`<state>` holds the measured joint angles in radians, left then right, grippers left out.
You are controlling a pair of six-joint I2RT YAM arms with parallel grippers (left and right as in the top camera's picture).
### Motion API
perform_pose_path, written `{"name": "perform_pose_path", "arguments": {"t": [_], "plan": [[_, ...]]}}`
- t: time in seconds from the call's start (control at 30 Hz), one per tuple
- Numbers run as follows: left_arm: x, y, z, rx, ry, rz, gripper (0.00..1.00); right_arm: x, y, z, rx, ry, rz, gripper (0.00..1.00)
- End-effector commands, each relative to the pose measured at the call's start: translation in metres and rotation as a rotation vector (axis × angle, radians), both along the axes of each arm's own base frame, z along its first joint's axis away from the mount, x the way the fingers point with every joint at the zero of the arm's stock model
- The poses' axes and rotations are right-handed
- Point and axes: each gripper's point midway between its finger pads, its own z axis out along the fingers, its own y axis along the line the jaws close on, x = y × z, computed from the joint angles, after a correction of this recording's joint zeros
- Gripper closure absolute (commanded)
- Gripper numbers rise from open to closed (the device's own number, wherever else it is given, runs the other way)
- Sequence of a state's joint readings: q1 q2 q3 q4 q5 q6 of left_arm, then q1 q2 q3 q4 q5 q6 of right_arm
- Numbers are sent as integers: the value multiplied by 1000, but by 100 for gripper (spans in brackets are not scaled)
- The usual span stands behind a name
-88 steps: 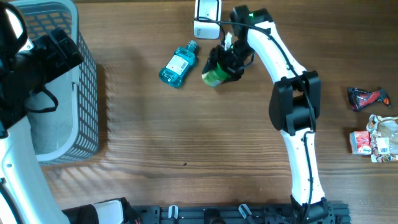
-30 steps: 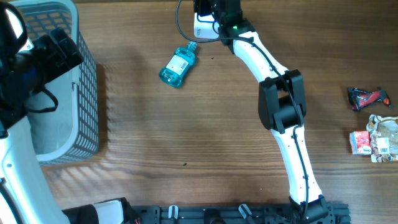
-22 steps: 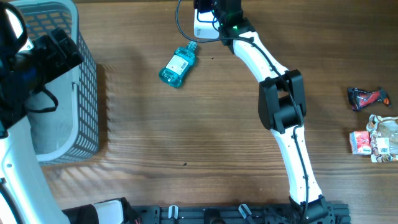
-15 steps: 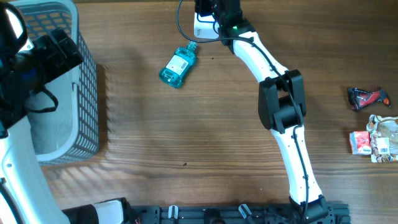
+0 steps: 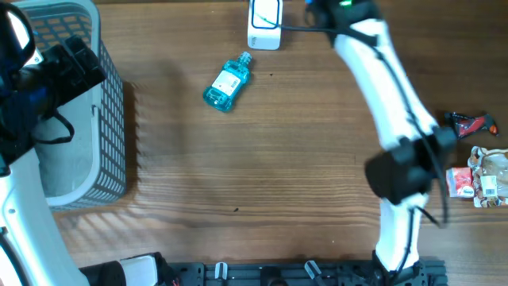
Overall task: Scan the item barcode
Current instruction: 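Carry the jar right and release it beside the other items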
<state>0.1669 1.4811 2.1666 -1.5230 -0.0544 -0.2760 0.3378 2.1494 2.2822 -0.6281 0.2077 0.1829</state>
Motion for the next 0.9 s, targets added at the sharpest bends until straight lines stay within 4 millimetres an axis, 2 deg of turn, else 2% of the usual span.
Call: {"name": "perform_pose_path", "arguments": {"t": [0.0,0.03,0.13,0.2,0.27,0.37,0.47,0.53,0.6,0.7,0.83,0.87], "plan": [[0,2,3,-2,-10,6,0,-33,-119,21,-86,56,-405,52],[0,2,3,-3,-10,6,0,-41,-136,15,-81,96,-454,51],[0,2,3,-3,-10,6,0,-85,-217,-31,14,340,-670,51],[0,2,3,-3,-10,6,0,-100,-253,-51,80,434,-751,52],[0,2,3,-2,-10,6,0,-108,-295,-72,182,503,-802,54],[0,2,3,-2,-10,6,0,-112,-345,-96,302,537,-866,54],[0,2,3,-3,-10,6,0,-117,-384,-116,367,549,-941,54],[0,2,3,-3,-10,6,0,-123,-416,-144,428,563,-1048,54],[0,2,3,-3,-10,6,0,-126,-432,-172,476,594,-1110,53],[0,2,3,-2,-10,6,0,-126,-440,-213,551,650,-1161,50],[0,2,3,-3,-10,6,0,-129,-438,-262,627,728,-1244,48],[0,2,3,-3,-10,6,0,-131,-435,-280,646,760,-1272,48]]}}
